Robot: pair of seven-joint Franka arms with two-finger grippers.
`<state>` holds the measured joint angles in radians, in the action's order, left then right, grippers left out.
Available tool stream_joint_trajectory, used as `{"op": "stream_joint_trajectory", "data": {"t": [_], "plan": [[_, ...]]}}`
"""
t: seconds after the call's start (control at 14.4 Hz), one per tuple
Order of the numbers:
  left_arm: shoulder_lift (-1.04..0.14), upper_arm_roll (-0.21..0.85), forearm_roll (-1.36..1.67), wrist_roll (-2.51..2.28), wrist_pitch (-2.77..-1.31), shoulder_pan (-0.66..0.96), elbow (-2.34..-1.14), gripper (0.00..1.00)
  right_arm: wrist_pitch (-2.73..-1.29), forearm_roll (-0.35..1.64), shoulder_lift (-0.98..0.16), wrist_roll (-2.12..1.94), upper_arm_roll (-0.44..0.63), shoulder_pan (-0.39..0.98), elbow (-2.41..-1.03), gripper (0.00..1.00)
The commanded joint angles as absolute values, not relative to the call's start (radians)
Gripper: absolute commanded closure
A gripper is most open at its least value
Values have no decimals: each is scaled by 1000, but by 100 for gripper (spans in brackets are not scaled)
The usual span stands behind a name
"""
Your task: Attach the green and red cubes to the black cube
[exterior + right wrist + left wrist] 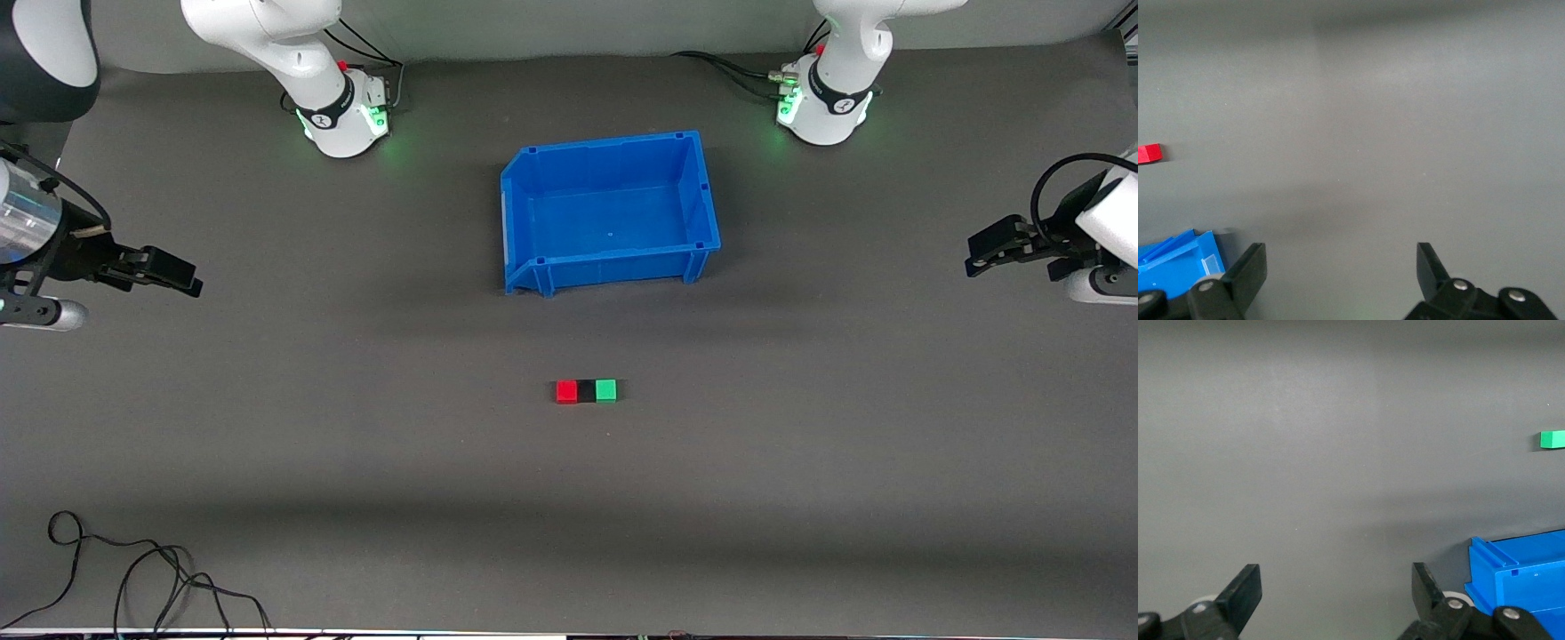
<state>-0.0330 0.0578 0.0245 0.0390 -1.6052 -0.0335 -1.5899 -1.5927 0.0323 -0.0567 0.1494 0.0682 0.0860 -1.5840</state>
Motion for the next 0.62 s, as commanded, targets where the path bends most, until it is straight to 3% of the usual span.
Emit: {"op": "stream_joint_trajectory", "data": {"t": [0.0,0.56], "plan": [[-31,66,11,41,-1600,-38,-1588,0,-1608,40,-20,129,0,31,-1626,1],[-32,66,12,38,-1598,-38,-1588,0,-1608,40,-18,129,-5,28,-1628,1]]}}
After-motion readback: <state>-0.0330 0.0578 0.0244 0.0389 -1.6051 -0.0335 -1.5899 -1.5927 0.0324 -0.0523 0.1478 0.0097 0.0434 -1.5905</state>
